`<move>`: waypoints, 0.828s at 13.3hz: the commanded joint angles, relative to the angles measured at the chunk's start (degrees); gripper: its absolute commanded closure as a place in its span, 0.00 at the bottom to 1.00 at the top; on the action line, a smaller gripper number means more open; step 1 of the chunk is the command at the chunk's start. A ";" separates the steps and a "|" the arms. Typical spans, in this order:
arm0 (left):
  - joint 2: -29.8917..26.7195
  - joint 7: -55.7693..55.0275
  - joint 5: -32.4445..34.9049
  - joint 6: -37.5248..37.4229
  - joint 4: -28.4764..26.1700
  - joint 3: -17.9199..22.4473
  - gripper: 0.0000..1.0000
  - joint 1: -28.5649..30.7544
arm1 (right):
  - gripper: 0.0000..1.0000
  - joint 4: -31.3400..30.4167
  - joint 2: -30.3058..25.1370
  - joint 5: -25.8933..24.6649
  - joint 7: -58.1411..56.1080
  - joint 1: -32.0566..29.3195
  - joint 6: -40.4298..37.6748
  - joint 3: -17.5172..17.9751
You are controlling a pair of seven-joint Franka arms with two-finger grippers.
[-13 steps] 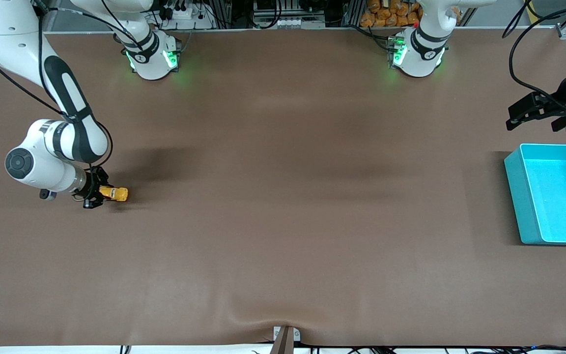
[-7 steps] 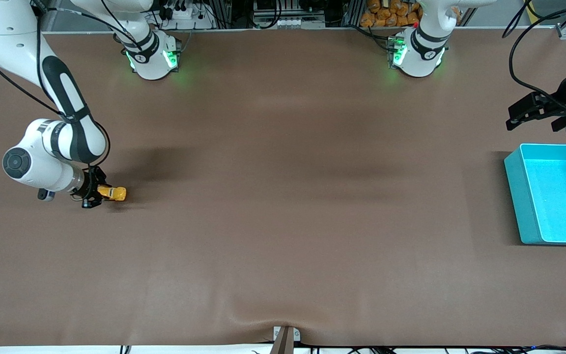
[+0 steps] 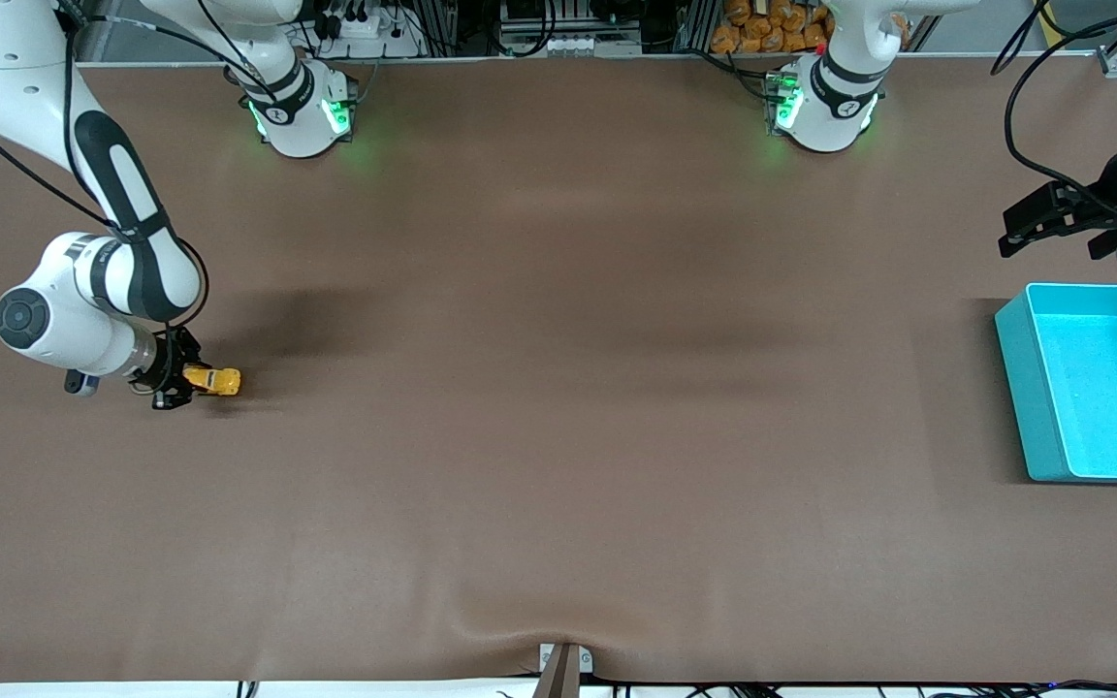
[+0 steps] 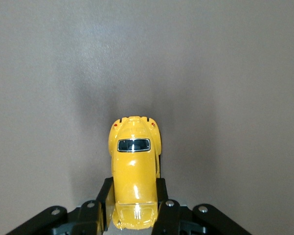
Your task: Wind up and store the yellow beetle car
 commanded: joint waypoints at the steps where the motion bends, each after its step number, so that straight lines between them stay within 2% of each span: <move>1: 0.38 0.18 0.72 0.01 0.95 -0.19 0.00 0.20 | 0.96 -0.74 2.45 -1.23 -3.99 -2.25 3.22 0.29; 11: 0.38 0.18 0.64 -0.25 0.77 -0.19 0.00 0.20 | 0.97 -0.65 3.51 -2.81 -6.28 -6.03 5.33 0.20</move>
